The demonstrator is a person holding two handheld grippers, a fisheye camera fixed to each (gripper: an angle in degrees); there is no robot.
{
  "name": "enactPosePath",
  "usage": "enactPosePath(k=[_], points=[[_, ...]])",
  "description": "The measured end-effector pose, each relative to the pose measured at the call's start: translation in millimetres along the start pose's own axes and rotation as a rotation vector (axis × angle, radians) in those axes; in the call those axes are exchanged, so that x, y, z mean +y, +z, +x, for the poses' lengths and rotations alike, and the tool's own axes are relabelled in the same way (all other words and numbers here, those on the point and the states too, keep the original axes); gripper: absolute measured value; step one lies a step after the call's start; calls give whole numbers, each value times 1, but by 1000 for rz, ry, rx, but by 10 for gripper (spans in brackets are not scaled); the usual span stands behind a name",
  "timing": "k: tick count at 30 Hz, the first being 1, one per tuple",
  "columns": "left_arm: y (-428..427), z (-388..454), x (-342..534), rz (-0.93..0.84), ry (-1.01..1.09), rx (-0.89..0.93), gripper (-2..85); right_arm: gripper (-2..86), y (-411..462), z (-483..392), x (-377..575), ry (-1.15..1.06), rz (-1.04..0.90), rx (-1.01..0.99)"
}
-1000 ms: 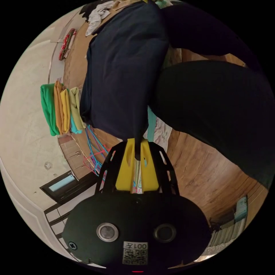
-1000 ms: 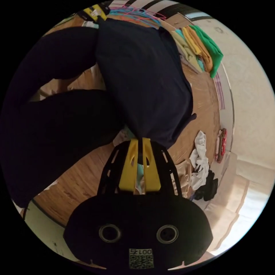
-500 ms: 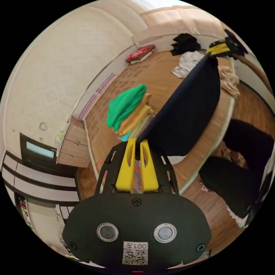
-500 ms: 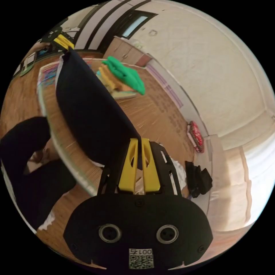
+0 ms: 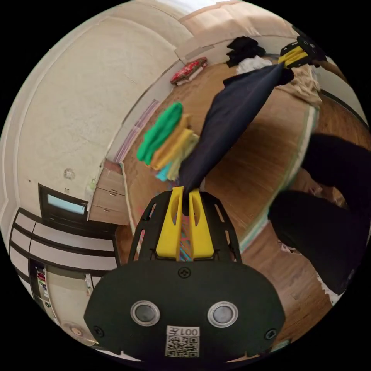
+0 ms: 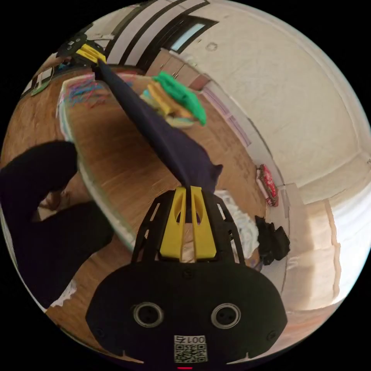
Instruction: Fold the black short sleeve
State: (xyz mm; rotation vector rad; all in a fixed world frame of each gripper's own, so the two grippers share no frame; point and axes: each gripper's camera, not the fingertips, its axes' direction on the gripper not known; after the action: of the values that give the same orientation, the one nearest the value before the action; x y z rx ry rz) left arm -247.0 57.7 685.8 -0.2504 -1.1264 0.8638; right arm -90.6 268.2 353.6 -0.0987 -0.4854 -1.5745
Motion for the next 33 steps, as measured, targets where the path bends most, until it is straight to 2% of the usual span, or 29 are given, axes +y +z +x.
enactPosePath(k=[5,8,12,17,24,26,30,33], points=[[43,89,57,-143,17,227,1,18,44,-96,42,-75,-200,-117],[32,91,70,-116,-20,249,3,19,39,-112,50,-58,-193,-75],[27,88,79,-101,-38,290,12,22,31,-107,52,33,-179,-125],[21,75,87,-192,-153,413,17,29,40,-122,59,84,-233,-127],[-30,59,55,-191,-147,419,-9,35,47,-142,62,83,-251,-59],[-40,65,35,-116,-110,427,-9,35,50,-148,61,72,-265,-38],[-21,94,12,-72,-56,399,-5,32,51,-153,62,86,-266,-20],[8,124,1,-68,-1,533,15,29,48,-150,64,123,-253,-22]])
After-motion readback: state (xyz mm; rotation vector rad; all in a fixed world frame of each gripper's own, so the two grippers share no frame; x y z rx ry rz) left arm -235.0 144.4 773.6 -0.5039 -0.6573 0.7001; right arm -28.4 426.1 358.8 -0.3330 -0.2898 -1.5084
